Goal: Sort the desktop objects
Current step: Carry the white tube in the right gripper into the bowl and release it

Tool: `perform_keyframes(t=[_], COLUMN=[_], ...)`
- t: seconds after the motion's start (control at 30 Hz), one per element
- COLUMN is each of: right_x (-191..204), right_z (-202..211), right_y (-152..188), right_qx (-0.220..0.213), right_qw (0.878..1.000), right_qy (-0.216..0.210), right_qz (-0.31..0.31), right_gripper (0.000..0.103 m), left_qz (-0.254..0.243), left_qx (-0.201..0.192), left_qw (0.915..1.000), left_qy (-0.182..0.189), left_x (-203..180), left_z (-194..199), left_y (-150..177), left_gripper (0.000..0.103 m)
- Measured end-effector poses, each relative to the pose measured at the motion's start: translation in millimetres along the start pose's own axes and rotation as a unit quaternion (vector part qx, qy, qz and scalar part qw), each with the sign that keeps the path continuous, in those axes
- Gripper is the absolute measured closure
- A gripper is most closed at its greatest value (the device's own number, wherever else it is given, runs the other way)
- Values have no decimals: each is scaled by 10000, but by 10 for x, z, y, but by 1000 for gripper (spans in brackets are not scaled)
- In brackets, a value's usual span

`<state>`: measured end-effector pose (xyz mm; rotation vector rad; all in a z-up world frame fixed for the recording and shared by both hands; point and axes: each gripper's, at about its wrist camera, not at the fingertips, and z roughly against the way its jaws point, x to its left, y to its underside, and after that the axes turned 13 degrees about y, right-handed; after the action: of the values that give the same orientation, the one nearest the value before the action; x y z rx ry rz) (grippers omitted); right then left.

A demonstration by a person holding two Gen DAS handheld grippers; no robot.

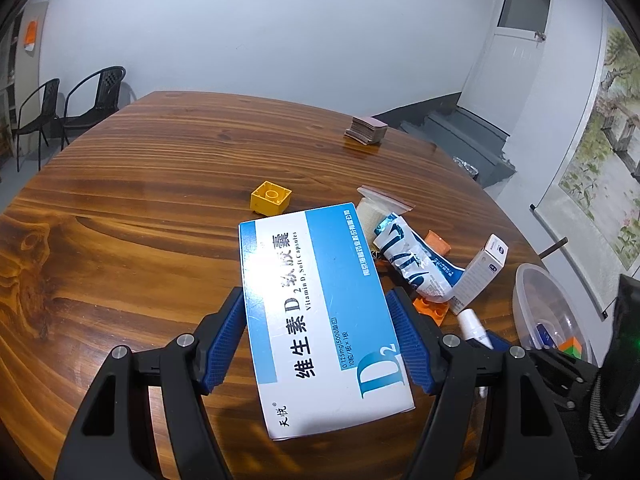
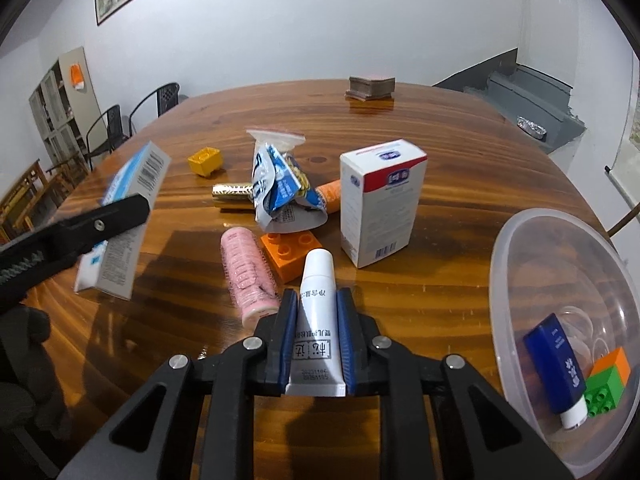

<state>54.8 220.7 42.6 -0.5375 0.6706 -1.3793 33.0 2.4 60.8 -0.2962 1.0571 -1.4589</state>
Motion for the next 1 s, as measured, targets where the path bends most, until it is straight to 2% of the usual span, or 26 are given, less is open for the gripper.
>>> perform_keyframes(t=[0.27, 0.47, 0.77, 1.0], right_x=[-298, -711, -1300, -1717], right_z=[231, 369, 450, 445], right_y=[31, 58, 147, 201], right_qx=[-263, -435, -522, -506], right_qw=[9985, 9934, 9808, 9699], right_qy=[105, 436, 1043, 1363], right_qz=[-474, -966, -1564, -1953], right_gripper=[81, 81, 81, 81], left_qz=[-142, -225, -318, -523], left_qx=[33, 3, -123, -140], left_qw=[9999, 9997, 9994, 9985], left_qy=[-4, -57, -107, -87], left_x=[-84, -174, -332, -537], left_z=[-47, -52, 33, 51], left_y=[50, 96, 85, 75], left_gripper=[29, 29, 29, 29])
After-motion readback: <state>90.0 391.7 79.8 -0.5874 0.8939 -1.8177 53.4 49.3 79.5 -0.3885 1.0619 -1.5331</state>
